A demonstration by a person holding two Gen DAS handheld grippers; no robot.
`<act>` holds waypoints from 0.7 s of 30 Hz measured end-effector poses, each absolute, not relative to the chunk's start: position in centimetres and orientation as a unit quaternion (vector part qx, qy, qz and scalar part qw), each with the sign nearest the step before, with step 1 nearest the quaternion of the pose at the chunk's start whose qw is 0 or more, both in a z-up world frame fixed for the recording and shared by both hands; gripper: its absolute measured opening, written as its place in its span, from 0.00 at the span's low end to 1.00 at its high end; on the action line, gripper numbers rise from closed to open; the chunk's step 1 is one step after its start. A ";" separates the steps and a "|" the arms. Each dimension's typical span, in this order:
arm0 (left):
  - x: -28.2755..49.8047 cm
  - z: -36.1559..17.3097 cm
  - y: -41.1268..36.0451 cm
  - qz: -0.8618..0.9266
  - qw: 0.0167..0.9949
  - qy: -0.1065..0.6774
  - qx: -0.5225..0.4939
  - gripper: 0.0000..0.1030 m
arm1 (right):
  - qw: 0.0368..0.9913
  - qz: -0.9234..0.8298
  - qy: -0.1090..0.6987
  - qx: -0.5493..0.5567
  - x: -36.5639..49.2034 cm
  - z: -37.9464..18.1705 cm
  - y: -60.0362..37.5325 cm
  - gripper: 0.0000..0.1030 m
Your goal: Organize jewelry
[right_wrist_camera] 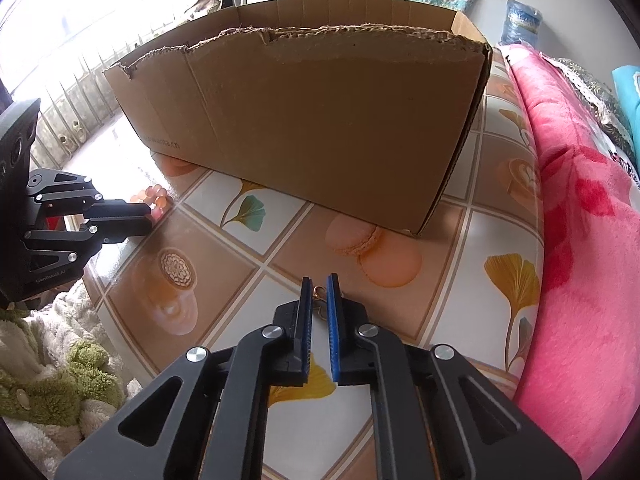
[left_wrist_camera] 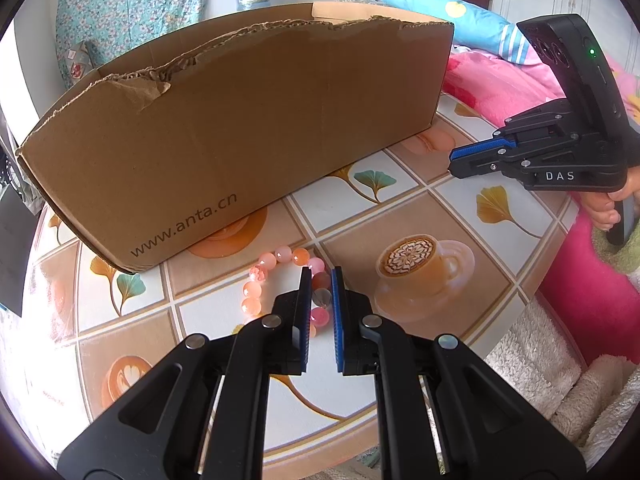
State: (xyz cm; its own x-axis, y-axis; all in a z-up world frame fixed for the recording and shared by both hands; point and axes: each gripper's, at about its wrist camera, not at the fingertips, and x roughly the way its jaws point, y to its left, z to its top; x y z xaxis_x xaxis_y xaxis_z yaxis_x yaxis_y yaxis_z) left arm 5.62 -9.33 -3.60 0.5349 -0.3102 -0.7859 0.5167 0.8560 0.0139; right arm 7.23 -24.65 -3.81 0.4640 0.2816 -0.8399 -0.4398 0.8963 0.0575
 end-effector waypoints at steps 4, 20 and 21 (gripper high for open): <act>5.6 -3.6 -9.3 -0.238 0.867 0.420 0.124 0.08 | 0.853 0.209 0.471 -0.080 7.0 -3.3 -24.6 0.07; 5.6 -3.4 -9.1 -0.238 0.869 0.418 0.118 0.08 | 0.839 0.218 0.499 0.003 5.8 -3.9 -24.4 0.17; 5.6 -3.5 -9.1 -0.238 0.869 0.418 0.118 0.08 | 0.839 0.219 0.498 0.002 5.7 -3.9 -24.3 0.17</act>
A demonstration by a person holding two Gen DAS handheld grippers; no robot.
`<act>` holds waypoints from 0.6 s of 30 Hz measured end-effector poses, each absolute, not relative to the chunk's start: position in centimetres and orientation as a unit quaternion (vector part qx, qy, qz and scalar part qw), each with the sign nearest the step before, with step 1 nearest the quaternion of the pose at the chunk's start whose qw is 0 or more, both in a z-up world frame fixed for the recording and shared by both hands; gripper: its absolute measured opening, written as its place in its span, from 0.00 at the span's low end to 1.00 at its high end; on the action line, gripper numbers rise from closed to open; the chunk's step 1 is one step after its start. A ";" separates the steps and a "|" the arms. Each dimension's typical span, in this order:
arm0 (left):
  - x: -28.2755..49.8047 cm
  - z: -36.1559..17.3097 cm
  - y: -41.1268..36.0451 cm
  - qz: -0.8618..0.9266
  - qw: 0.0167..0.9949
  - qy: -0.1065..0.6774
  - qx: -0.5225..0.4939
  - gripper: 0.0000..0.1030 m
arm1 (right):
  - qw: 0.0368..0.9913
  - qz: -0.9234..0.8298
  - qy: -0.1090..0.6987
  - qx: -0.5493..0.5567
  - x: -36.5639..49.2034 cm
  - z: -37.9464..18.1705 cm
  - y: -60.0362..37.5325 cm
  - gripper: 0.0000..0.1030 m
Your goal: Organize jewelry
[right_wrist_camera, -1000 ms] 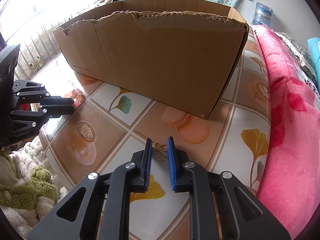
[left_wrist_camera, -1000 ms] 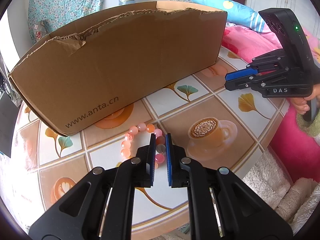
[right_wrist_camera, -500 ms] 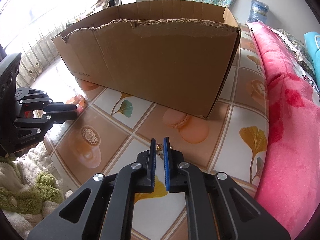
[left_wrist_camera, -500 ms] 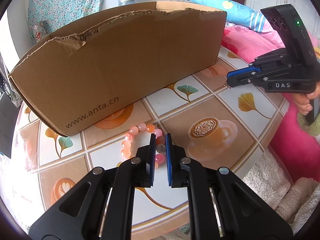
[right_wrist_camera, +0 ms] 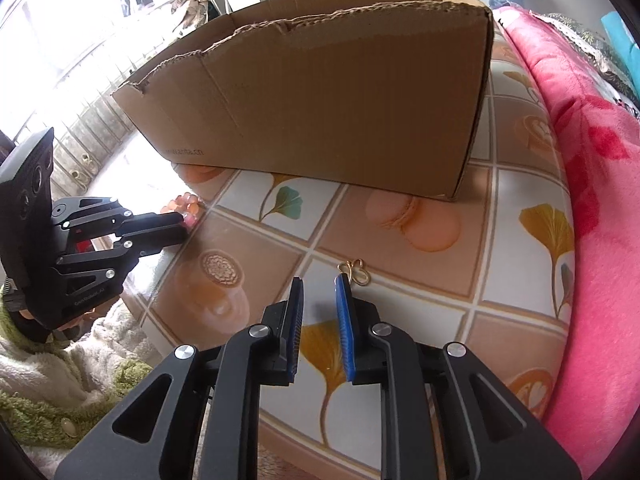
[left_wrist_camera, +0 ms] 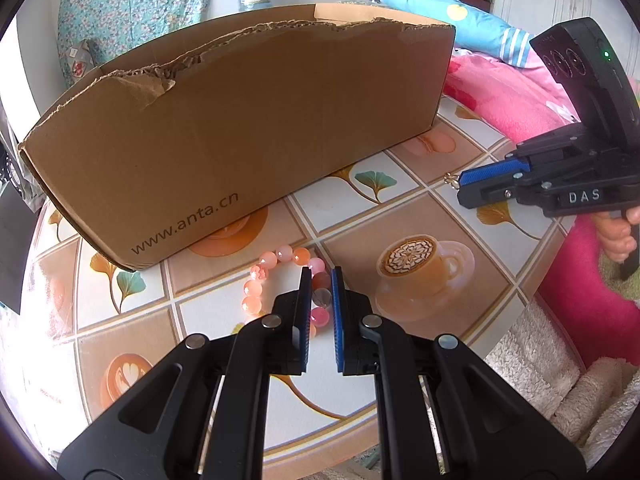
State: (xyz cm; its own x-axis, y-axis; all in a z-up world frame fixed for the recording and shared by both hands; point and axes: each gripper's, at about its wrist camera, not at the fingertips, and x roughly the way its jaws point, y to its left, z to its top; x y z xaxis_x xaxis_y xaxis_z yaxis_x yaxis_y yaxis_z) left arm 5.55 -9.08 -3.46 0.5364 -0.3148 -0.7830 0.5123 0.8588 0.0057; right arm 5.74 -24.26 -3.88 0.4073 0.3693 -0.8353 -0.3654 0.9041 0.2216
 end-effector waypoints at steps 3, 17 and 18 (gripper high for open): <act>5.5 -3.4 -9.0 -0.238 0.869 0.418 0.117 0.08 | 0.847 0.204 0.491 -0.008 5.5 -3.5 -24.0 0.17; 5.5 -3.4 -9.0 -0.240 0.869 0.417 0.115 0.08 | 0.857 0.183 0.472 -0.094 5.4 -3.2 -22.3 0.22; 5.6 -3.4 -9.0 -0.239 0.869 0.417 0.115 0.08 | 0.856 0.188 0.474 -0.090 5.4 -3.3 -22.3 0.17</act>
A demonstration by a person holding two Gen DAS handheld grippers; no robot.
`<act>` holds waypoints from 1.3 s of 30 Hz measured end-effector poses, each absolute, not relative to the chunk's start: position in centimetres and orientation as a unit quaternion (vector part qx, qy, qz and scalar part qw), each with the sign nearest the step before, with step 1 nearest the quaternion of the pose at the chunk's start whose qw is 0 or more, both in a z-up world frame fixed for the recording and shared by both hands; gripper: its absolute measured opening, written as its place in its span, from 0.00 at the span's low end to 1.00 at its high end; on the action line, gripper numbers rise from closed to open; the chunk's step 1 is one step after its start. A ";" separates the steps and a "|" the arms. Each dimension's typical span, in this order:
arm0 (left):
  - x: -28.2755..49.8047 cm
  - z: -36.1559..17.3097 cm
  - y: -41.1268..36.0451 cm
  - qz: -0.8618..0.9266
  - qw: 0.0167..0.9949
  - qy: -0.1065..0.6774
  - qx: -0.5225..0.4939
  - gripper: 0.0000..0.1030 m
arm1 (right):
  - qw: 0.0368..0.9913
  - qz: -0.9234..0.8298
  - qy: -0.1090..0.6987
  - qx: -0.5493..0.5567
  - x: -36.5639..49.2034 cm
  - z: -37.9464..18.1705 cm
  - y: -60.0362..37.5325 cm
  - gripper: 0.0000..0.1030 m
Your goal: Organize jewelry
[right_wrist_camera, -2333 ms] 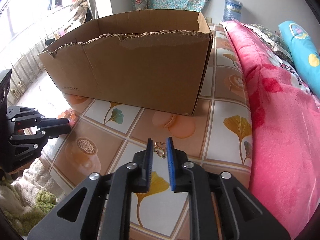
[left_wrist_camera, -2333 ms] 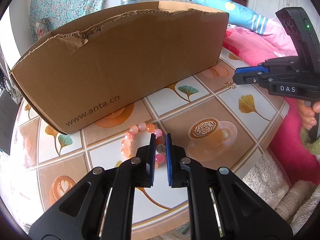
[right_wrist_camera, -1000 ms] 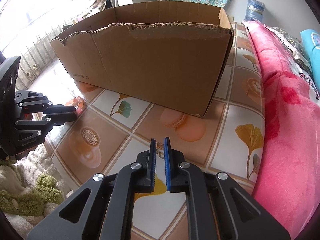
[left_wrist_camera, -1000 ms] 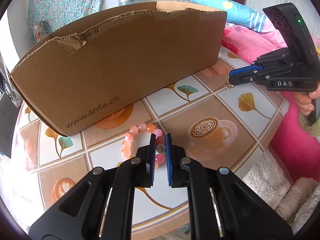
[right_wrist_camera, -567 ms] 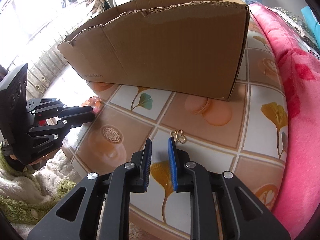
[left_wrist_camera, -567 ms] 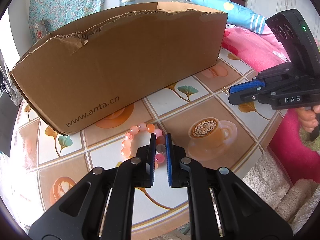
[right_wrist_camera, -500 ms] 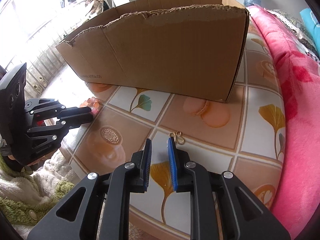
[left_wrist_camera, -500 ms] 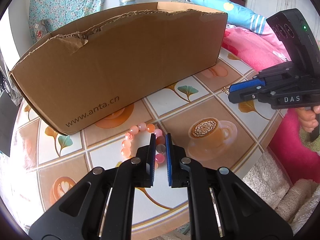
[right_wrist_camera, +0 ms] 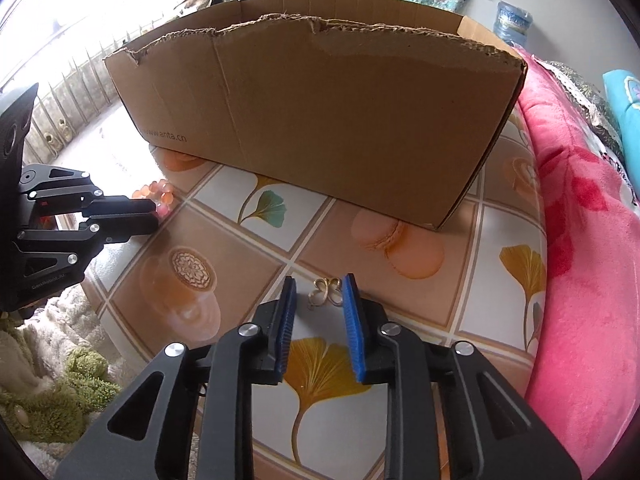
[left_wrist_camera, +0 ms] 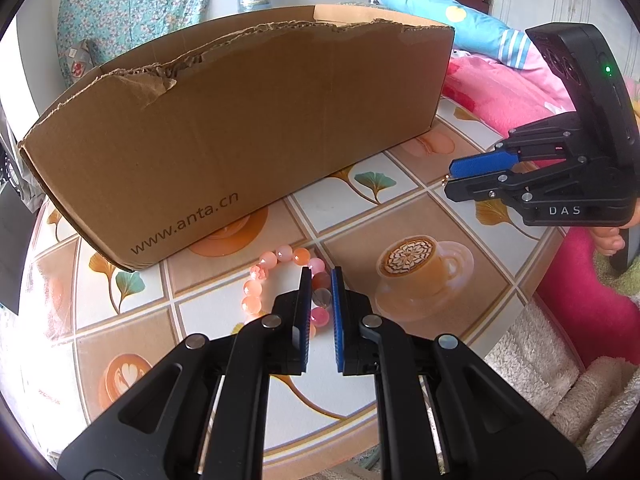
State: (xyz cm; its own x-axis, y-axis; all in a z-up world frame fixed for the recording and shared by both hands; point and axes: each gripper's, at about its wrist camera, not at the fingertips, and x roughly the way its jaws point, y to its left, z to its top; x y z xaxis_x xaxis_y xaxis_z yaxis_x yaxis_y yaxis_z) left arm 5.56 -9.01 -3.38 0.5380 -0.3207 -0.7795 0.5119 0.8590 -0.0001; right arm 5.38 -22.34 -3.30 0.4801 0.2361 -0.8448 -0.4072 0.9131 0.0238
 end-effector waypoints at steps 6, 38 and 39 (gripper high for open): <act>5.5 -3.4 -9.0 -0.240 0.869 0.416 0.116 0.08 | 0.856 0.192 0.473 -0.075 5.4 -3.4 -23.1 0.16; 5.4 -3.3 -8.8 -0.242 0.870 0.415 0.113 0.09 | 0.855 0.185 0.480 -0.063 6.7 -2.9 -23.4 0.03; 5.4 -3.3 -8.7 -0.243 0.870 0.415 0.112 0.08 | 0.855 0.185 0.481 -0.062 6.6 -2.9 -23.6 0.03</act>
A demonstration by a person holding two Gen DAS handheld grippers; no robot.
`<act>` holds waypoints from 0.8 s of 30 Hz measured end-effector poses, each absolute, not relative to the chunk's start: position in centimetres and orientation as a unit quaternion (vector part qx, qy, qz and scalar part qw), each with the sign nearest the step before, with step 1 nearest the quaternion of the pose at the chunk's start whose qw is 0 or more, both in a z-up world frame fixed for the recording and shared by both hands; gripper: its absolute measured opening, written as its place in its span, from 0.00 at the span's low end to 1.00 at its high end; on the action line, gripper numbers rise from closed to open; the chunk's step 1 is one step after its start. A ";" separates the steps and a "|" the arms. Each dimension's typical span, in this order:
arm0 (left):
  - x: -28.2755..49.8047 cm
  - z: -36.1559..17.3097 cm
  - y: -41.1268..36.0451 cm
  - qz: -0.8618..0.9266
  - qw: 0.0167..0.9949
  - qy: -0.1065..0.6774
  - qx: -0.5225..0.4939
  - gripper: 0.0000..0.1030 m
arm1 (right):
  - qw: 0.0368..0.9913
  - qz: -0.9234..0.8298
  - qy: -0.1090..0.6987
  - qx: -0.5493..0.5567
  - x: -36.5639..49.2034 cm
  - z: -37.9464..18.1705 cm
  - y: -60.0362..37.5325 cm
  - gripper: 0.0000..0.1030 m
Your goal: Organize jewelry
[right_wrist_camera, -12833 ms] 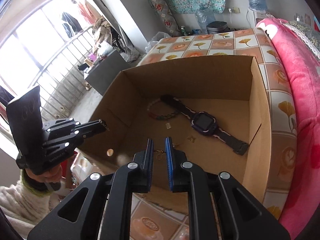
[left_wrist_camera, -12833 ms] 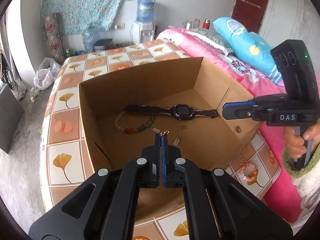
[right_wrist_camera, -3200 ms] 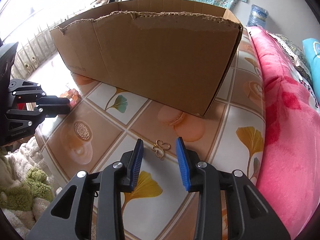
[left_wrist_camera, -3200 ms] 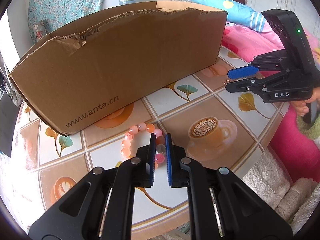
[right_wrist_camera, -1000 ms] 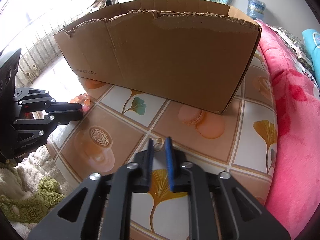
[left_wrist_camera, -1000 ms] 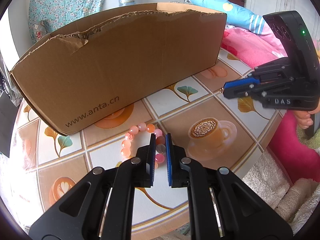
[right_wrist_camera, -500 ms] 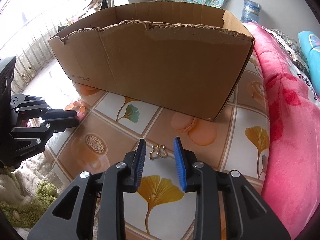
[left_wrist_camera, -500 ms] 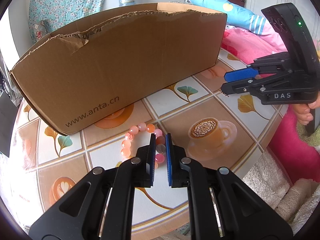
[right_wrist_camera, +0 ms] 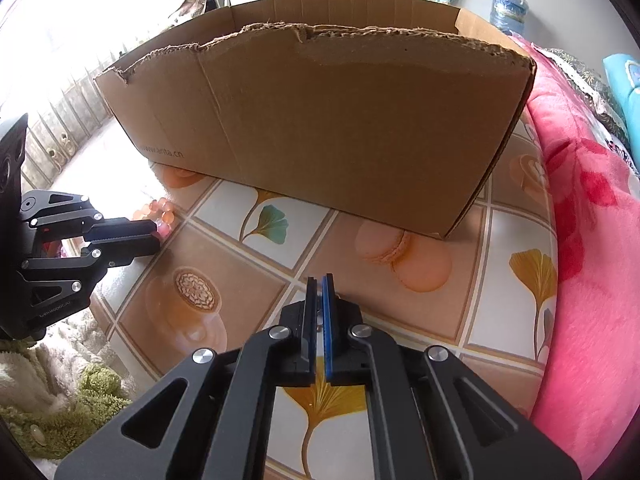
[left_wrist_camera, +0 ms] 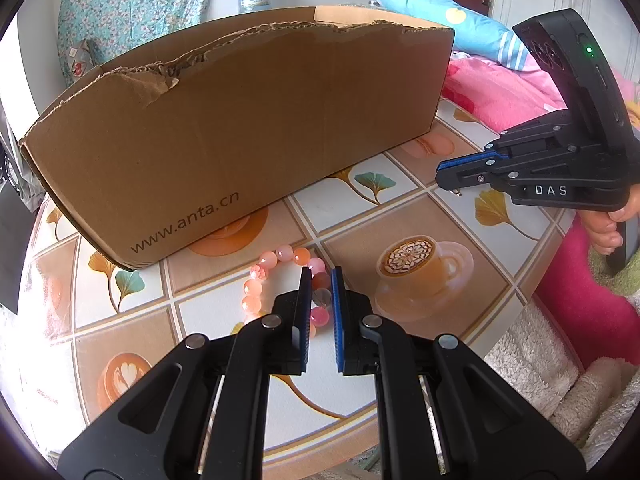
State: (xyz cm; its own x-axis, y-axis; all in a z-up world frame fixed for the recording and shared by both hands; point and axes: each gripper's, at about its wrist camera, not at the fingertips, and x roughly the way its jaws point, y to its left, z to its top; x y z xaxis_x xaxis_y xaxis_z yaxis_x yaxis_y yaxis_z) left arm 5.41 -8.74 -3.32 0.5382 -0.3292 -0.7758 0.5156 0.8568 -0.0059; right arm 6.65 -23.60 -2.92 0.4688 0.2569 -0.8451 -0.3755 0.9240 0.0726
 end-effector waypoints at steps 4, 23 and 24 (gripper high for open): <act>5.4 -3.3 -8.7 -0.243 0.870 0.414 0.112 0.08 | 0.857 0.187 0.478 -0.054 6.4 -2.4 -24.0 0.03; 5.8 -1.0 -16.0 -0.337 0.854 0.377 0.125 0.43 | 0.894 0.133 0.412 0.113 2.8 -1.2 -29.3 0.10; 6.1 -1.4 -17.2 -0.348 0.847 0.379 0.133 0.38 | 0.894 0.136 0.410 0.121 2.8 -1.3 -29.5 0.15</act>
State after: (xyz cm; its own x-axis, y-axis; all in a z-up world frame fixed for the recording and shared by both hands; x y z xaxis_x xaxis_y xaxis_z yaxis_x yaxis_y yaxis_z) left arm 6.07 -17.19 -1.39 0.4716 -0.4883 -0.7343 0.6900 0.7229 -0.0376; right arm 2.77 -29.54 -1.34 0.6262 0.3419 -0.7007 -0.1440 0.9340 0.3270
